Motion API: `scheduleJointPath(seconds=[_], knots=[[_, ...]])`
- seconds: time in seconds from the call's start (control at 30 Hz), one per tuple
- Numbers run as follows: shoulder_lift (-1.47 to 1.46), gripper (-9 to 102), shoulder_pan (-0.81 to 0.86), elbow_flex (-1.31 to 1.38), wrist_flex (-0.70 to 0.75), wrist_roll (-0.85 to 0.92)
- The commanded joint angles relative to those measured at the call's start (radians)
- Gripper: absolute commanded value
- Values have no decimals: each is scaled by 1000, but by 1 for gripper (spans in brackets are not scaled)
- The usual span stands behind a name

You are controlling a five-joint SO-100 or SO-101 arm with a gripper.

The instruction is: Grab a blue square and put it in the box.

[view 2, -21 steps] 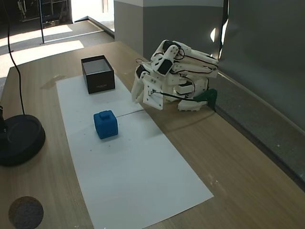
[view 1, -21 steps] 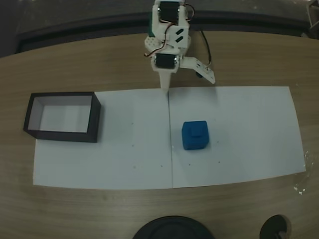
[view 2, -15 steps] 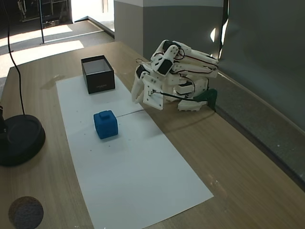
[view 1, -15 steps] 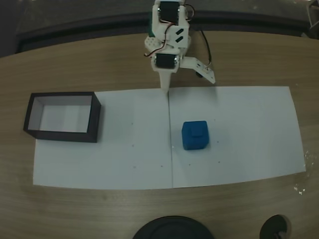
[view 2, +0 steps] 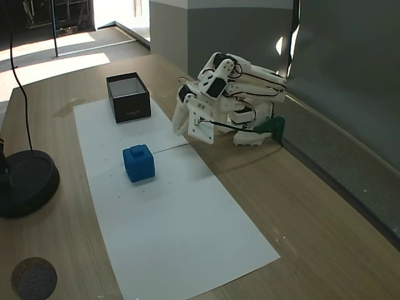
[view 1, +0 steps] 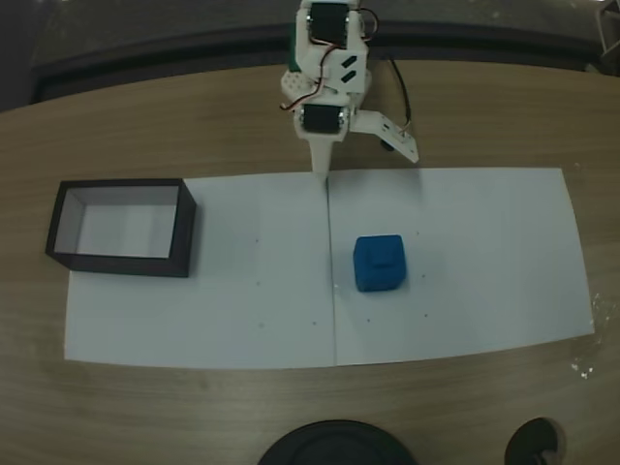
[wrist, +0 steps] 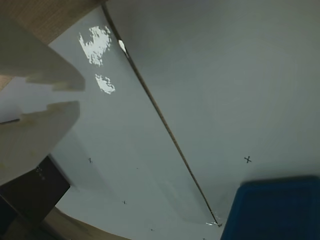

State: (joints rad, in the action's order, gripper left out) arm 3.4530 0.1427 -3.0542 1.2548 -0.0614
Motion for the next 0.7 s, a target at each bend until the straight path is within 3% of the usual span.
scheduleJointPath(seconds=[0.0, 0.2, 0.33, 0.47, 0.67], knots=[[25, 0, 3, 41, -92, -5], [25, 2, -14, 72, -204, 11], [25, 14, -147, 121, -201, 149], [20, 16, -288, 213, -199, 156], [-233, 25, -318, 416, -143, 156]])
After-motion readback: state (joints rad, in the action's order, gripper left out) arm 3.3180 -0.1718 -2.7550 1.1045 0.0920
